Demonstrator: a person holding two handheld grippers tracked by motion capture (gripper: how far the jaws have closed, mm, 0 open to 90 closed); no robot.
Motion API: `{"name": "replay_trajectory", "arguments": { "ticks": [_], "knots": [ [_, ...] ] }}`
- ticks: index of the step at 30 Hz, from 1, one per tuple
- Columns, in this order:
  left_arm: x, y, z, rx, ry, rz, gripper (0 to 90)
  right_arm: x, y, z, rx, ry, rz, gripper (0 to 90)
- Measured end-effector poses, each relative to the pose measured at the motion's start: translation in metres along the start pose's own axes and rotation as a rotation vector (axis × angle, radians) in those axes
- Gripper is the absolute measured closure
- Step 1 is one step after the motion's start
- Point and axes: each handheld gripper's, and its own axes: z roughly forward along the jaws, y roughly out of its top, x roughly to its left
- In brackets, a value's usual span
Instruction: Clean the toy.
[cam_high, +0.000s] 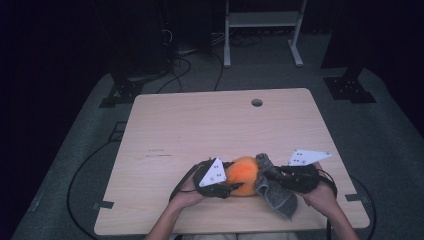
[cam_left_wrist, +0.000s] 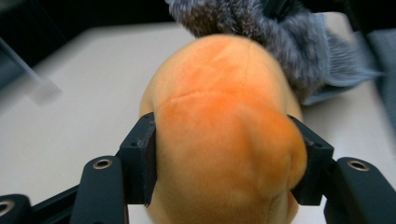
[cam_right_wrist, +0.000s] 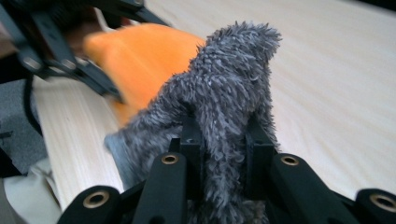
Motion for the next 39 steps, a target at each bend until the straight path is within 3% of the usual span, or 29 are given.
{"name": "replay_trajectory", "arguments": {
  "ticks": [1, 3, 5, 7, 9, 14, 16, 20, 22, 24, 27, 29, 33, 35, 36, 38, 39],
  "knots": [
    [0.003, -0.002, 0.002, 0.021, -0.014, -0.033, 32.5, 0.003, 0.002, 0.001, 0.000, -0.005, -0.008, 73.7],
    [0.008, -0.007, 0.005, 0.047, -0.049, -0.158, 17.9, 0.006, 0.002, 0.010, 0.031, -0.018, -0.029, 73.7],
    [0.010, -0.010, 0.003, 0.033, -0.062, -0.209, 13.6, 0.008, -0.003, 0.021, 0.049, 0.007, -0.025, 73.7],
    [0.010, -0.011, 0.001, 0.045, -0.043, -0.192, 21.9, 0.009, -0.004, 0.025, 0.048, 0.010, -0.029, 73.7],
    [0.010, -0.014, 0.001, 0.036, -0.053, -0.207, 26.1, 0.005, -0.005, 0.023, 0.042, 0.006, -0.018, 73.7],
    [0.005, -0.015, -0.001, 0.042, -0.074, -0.155, 29.8, -0.020, -0.026, 0.020, 0.086, -0.030, 0.070, 73.6],
    [0.004, -0.016, -0.004, 0.044, -0.081, -0.136, 30.2, -0.021, -0.029, 0.017, 0.102, -0.051, 0.063, 73.6],
    [0.001, -0.016, -0.003, 0.047, -0.107, -0.088, 31.5, -0.009, -0.010, 0.005, -0.008, 0.018, 0.032, 73.6],
    [0.000, -0.015, -0.003, 0.050, -0.114, -0.071, 31.4, -0.001, -0.002, 0.005, -0.025, 0.028, 0.000, 73.5],
    [0.002, -0.014, -0.005, 0.049, -0.118, -0.114, 26.6, 0.003, -0.002, 0.013, 0.006, 0.019, -0.013, 73.5],
    [0.012, -0.010, -0.005, 0.080, -0.104, -0.252, 11.7, 0.004, -0.008, 0.022, 0.028, 0.027, -0.002, 73.6],
    [0.014, -0.012, -0.004, 0.091, -0.119, -0.280, 13.5, 0.004, -0.009, 0.020, 0.027, 0.029, -0.003, 73.6],
    [0.010, -0.016, -0.004, 0.062, -0.125, -0.239, 27.2, -0.007, -0.017, 0.020, 0.034, 0.026, 0.027, 73.4],
    [0.010, -0.017, -0.006, 0.060, -0.128, -0.220, 28.8, -0.015, -0.024, 0.019, 0.060, -0.009, 0.048, 73.5],
    [0.010, -0.017, -0.006, 0.062, -0.130, -0.214, 29.6, -0.020, -0.029, 0.020, 0.103, -0.047, 0.052, 73.5],
    [0.010, -0.018, -0.009, 0.059, -0.135, -0.188, 30.5, -0.024, -0.035, 0.020, 0.137, -0.067, 0.057, 73.6],
    [0.010, -0.018, -0.009, 0.057, -0.139, -0.178, 31.1, -0.024, -0.035, 0.017, 0.129, -0.064, 0.058, 73.6]
  ]
}}
